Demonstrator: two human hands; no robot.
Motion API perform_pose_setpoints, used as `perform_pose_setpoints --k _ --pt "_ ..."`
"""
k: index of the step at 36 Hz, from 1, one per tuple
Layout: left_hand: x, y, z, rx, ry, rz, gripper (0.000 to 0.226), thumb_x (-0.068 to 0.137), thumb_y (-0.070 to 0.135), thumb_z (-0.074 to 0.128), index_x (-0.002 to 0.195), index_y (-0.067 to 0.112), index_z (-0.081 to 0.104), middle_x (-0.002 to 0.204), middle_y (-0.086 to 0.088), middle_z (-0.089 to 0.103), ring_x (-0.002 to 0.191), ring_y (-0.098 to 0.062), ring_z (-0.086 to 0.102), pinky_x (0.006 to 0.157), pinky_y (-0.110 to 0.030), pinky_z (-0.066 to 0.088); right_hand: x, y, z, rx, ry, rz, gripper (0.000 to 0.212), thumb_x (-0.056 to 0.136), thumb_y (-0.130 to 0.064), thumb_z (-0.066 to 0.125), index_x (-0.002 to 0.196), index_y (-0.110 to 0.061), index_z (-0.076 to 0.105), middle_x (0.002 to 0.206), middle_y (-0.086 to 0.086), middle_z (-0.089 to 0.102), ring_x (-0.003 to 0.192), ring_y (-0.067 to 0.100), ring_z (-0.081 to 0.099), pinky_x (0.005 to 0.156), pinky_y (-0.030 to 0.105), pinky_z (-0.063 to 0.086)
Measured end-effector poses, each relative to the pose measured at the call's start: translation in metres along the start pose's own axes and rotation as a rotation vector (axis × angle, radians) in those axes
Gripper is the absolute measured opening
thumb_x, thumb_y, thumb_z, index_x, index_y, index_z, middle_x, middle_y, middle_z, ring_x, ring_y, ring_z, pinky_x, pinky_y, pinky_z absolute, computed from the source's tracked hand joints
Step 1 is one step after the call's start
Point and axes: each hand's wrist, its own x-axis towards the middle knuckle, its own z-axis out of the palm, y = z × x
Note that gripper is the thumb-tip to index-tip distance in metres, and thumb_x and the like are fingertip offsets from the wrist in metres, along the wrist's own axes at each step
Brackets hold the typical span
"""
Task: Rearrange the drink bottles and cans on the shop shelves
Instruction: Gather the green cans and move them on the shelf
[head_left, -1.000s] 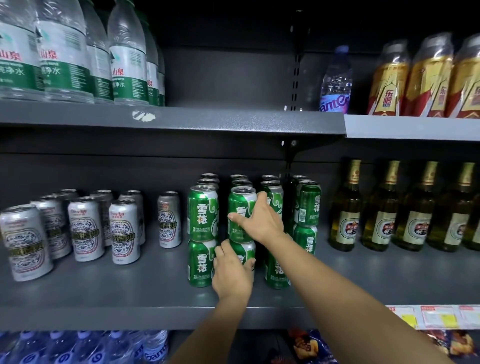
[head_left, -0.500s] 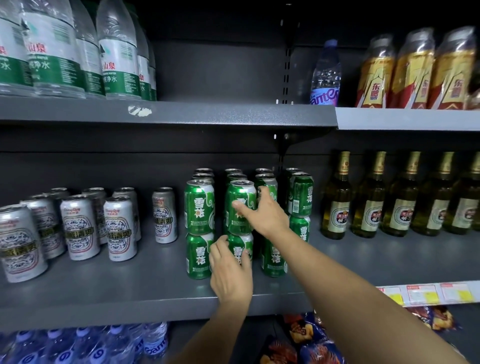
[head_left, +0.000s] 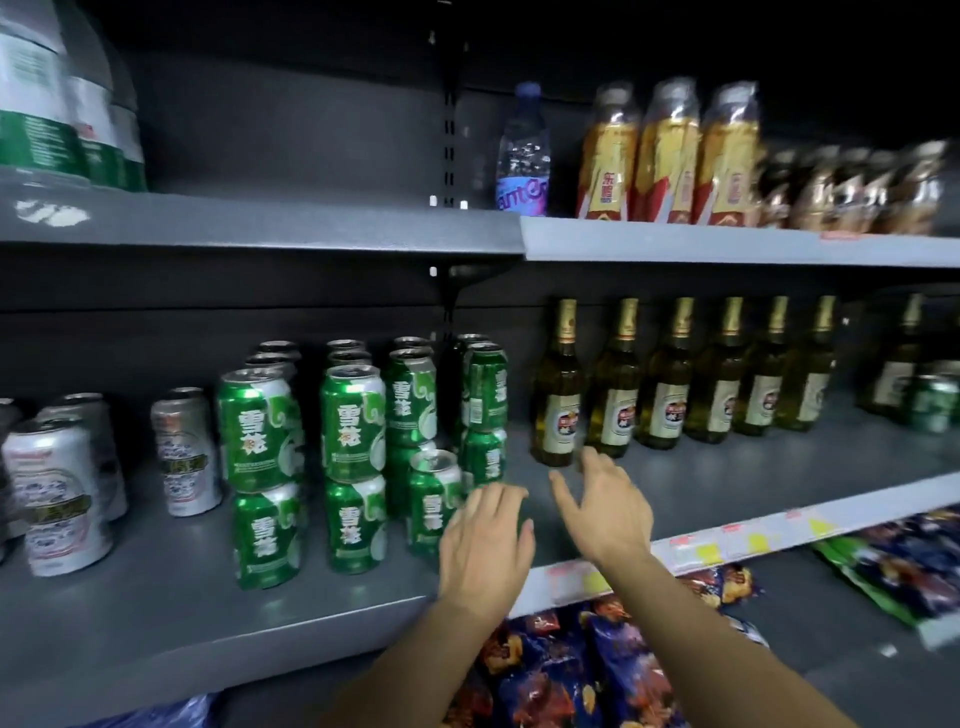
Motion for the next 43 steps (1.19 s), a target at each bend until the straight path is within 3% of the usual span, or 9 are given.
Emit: perform_pose_setpoints --k 2,4,7,11,18,24,28,33,43 --pt "0.005 0.021 0.017 0.001 -0.082 0.02 0.025 0.079 0.038 0.043 0.095 0.026 0.058 0.088 0.011 0.06 0.08 -0.01 0.061 0.062 -0.025 0.051 -0.004 0.033 -0.01 -0.035 -0.02 0.012 0.044 0.096 -0.05 0.038 0.128 -0.019 0.045 0.125 0.002 0.055 0.117 0.023 0.051 0.085 0.033 0.042" --pt "0.01 0.047 0.032 0.014 -0.166 0.045 0.025 0.085 0.036 0.049 0.104 0.023 0.06 0.099 0.007 0.062 0.09 -0.015 0.062 0.074 -0.029 0.051 -0.007 0.07 -0.021 -0.068 -0.046 0.032 0.048 0.096 -0.05 0.037 0.133 -0.02 0.043 0.129 0.001 0.053 0.12 0.022 0.049 0.088 0.034 0.042" --pt "0.02 0.094 0.056 0.009 -0.334 0.057 0.037 0.098 0.038 0.039 0.131 0.025 0.047 0.133 0.009 0.05 0.123 -0.014 0.046 0.104 -0.028 0.031 -0.01 0.125 -0.041 -0.098 -0.072 0.076 0.049 0.097 -0.05 0.037 0.135 -0.02 0.041 0.13 0.001 0.053 0.121 0.021 0.049 0.086 0.034 0.044" --pt "0.033 0.162 0.092 0.0 -0.379 0.1 0.042 0.099 0.042 0.034 0.138 0.028 0.041 0.144 0.012 0.042 0.132 -0.011 0.037 0.112 -0.026 0.019 -0.017 0.199 -0.069 -0.138 -0.083 0.124 0.048 0.096 -0.052 0.036 0.133 -0.021 0.043 0.127 0.0 0.055 0.12 0.021 0.049 0.083 0.034 0.044" --pt "0.054 0.277 0.155 -0.043 -0.438 0.155 0.038 0.098 0.042 0.037 0.131 0.027 0.049 0.134 0.011 0.05 0.125 -0.013 0.043 0.104 -0.026 0.029 -0.024 0.316 -0.118 -0.2 -0.077 0.179 0.051 0.097 -0.052 0.037 0.138 -0.023 0.041 0.132 -0.001 0.053 0.121 0.021 0.05 0.084 0.032 0.044" --pt "0.078 0.351 0.208 -0.081 -0.471 0.208 0.034 0.098 0.041 0.039 0.124 0.025 0.053 0.125 0.007 0.055 0.119 -0.015 0.048 0.098 -0.028 0.034 -0.007 0.402 -0.147 -0.245 -0.078 0.298 0.043 0.096 -0.05 0.038 0.125 -0.021 0.048 0.122 0.003 0.057 0.114 0.026 0.053 0.079 0.036 0.047" --pt "0.1 0.388 0.25 -0.098 -0.496 0.24 0.034 0.098 0.041 0.038 0.123 0.024 0.053 0.124 0.007 0.054 0.118 -0.016 0.048 0.096 -0.028 0.034 0.011 0.451 -0.154 -0.292 -0.079 0.347 0.039 0.096 -0.05 0.036 0.118 -0.02 0.048 0.119 0.003 0.059 0.11 0.025 0.055 0.074 0.034 0.044" --pt "0.141 0.424 0.312 -0.161 -0.517 0.248 0.035 0.098 0.041 0.038 0.125 0.024 0.052 0.124 0.006 0.054 0.118 -0.017 0.047 0.096 -0.03 0.038 0.044 0.508 -0.159 -0.345 -0.087 0.391 0.042 0.098 -0.05 0.036 0.127 -0.022 0.046 0.125 0.001 0.056 0.114 0.025 0.053 0.075 0.032 0.04" --pt "0.256 0.481 0.431 -0.222 -0.577 0.236 0.034 0.099 0.039 0.038 0.124 0.021 0.052 0.128 0.002 0.052 0.119 -0.02 0.047 0.096 -0.035 0.041 0.166 0.629 -0.164 -0.457 -0.13 0.435 0.047 0.097 -0.053 0.033 0.13 -0.021 0.045 0.126 0.002 0.057 0.118 0.024 0.052 0.082 0.035 0.048"
